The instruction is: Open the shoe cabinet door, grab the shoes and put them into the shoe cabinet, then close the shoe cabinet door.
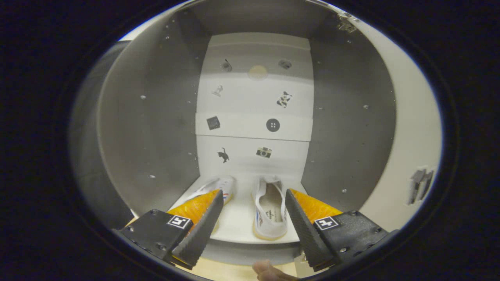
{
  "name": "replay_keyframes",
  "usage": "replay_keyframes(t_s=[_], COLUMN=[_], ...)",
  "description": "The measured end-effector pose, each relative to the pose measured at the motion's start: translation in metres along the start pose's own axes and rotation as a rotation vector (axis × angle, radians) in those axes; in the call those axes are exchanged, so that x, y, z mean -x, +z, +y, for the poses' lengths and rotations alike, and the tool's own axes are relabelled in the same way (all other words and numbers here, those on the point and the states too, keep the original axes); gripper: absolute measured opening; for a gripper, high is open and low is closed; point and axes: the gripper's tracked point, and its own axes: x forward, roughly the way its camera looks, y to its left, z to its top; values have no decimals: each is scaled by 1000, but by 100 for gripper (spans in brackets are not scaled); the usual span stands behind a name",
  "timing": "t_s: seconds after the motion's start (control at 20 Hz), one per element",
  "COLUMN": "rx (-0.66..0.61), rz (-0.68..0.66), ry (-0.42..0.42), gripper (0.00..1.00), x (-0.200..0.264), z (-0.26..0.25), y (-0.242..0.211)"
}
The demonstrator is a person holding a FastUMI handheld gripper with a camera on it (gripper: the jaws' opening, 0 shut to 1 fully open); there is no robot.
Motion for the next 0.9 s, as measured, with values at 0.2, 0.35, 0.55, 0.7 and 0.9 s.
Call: replay_keyframes(t_s=[0.2,0.35,0.55,0.7,0.9], rx=[34,32,12,28,53], rz=[-45,-44,-17,-27,-93], ry=[46,65,164,190,200], gripper=[100,100,100,100,100], x=[81,148,240,299,367], z=[13,15,24,20,-2], y=[9,0,-14,-20,-16])
